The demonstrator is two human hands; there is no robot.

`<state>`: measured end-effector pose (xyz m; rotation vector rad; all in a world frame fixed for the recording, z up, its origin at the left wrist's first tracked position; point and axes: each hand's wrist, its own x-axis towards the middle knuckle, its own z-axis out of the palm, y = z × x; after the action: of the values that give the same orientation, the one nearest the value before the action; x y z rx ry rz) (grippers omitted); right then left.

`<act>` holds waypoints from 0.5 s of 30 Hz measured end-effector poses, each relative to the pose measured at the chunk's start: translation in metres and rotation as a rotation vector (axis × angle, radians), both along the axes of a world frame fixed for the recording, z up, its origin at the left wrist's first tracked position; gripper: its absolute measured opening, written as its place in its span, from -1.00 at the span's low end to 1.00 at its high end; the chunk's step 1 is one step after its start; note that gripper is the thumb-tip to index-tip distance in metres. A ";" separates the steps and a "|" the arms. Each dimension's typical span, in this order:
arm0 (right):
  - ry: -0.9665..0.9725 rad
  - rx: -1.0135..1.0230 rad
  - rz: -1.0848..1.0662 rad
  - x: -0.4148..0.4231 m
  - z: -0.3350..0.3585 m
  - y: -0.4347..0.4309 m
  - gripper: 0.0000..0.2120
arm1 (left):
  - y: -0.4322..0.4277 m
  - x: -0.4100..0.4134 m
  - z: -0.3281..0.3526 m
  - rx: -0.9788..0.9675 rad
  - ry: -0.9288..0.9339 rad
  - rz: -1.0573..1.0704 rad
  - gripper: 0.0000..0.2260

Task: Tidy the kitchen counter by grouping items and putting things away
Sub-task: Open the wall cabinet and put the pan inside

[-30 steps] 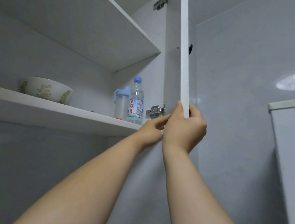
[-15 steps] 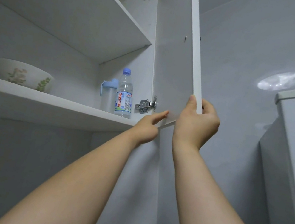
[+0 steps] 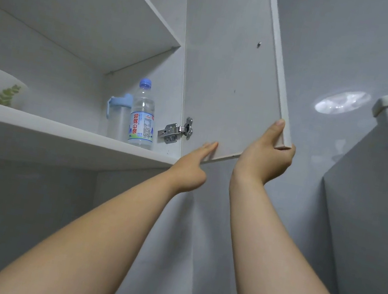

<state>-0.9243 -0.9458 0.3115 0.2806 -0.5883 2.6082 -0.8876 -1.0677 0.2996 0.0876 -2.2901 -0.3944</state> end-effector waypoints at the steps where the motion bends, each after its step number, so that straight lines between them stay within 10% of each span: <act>1: -0.015 -0.019 0.037 -0.006 0.002 -0.001 -0.67 | -0.002 -0.004 0.000 -0.009 -0.017 0.014 -0.20; 15: -0.138 0.135 0.126 -0.087 0.000 -0.022 -0.72 | -0.025 -0.033 -0.011 -0.194 -0.116 0.136 -0.24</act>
<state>-1.0111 -0.9675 0.3112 0.1854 -0.8208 2.7290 -0.9209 -1.0931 0.2886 0.1715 -2.4075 -0.0984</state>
